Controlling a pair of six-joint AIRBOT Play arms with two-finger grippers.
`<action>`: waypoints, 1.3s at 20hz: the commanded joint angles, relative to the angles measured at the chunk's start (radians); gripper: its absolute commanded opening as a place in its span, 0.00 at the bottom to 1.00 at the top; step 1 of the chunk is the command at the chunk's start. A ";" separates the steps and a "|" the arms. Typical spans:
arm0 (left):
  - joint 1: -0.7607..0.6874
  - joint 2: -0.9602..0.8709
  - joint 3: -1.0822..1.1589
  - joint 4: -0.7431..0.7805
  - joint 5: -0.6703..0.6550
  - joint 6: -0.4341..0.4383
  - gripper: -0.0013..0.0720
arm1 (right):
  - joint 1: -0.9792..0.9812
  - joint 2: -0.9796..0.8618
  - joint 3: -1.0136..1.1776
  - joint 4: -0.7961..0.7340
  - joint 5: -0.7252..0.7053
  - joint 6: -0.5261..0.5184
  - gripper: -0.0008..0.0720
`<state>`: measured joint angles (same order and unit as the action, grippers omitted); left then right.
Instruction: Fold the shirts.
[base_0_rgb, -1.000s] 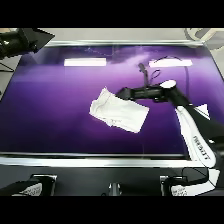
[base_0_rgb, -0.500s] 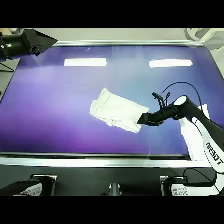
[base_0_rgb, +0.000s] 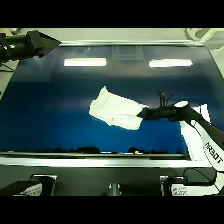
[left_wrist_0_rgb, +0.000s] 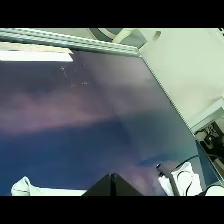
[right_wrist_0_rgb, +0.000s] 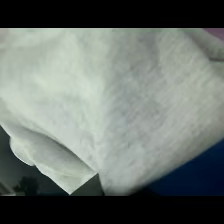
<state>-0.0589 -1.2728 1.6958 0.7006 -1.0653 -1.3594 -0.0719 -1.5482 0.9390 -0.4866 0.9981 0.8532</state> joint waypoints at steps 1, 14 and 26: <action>-0.001 0.000 0.000 0.000 -0.001 0.011 0.07 | -0.060 0.039 0.106 0.035 0.101 -0.076 0.04; -0.001 0.000 0.000 0.000 -0.001 0.029 0.07 | -0.655 0.065 0.742 -0.333 0.381 0.264 0.04; -0.001 0.000 0.000 0.000 0.000 0.079 0.07 | -0.780 0.166 0.779 -0.594 0.791 0.301 0.04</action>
<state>-0.0593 -1.2728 1.6958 0.7010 -1.0664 -1.2949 -0.8497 -1.4002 1.7172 -0.9108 1.6001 1.1740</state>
